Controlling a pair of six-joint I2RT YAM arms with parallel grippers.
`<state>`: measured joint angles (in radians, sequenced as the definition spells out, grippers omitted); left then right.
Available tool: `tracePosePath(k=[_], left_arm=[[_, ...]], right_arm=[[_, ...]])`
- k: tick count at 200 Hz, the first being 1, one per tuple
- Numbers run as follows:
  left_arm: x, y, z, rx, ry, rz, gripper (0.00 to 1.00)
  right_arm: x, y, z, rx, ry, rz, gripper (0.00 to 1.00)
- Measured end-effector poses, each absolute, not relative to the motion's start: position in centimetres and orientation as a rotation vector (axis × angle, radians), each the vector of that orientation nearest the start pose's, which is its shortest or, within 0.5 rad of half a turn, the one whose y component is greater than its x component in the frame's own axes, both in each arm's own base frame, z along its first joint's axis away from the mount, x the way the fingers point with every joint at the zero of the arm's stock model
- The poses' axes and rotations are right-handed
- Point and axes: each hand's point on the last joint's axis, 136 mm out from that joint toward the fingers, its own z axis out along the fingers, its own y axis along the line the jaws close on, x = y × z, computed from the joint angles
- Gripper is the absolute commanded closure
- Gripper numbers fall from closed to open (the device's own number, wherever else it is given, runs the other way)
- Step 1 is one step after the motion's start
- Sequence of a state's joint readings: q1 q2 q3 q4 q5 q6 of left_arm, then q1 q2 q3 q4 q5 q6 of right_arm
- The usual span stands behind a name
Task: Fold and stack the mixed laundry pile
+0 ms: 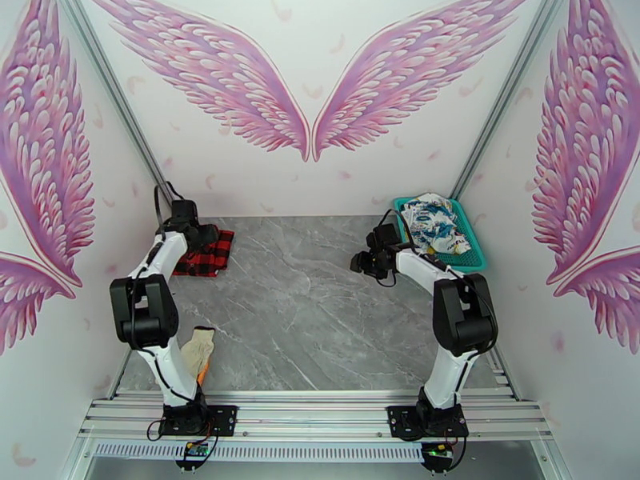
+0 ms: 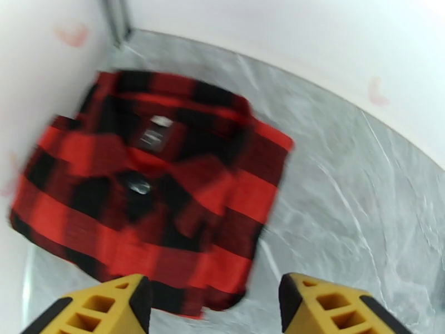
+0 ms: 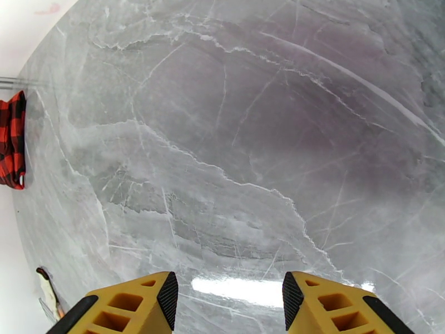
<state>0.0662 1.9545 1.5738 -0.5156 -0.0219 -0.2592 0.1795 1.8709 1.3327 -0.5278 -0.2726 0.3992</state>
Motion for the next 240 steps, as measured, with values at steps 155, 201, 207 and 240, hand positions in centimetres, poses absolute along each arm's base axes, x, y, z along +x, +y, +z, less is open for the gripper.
tracePosePath(k=[155, 201, 207, 240], left_arm=[[55.3, 7.3, 3.1, -0.277, 2.804, 0.523, 0.53], [56.2, 10.7, 3.0, -0.37, 2.787, 0.51, 0.53], [56.4, 11.1, 2.8, -0.387, 2.783, 0.498, 0.53], [57.4, 11.8, 3.0, -0.426, 2.753, 0.393, 0.51]], right_arm=[[43.3, 12.7, 10.2, 0.18, 2.634, 0.568, 0.43], [46.4, 11.0, 14.6, 0.184, 2.526, 0.53, 0.43], [47.0, 10.4, 15.4, 0.191, 2.505, 0.517, 0.43], [50.3, 5.9, 19.5, 0.246, 2.393, 0.401, 0.43]])
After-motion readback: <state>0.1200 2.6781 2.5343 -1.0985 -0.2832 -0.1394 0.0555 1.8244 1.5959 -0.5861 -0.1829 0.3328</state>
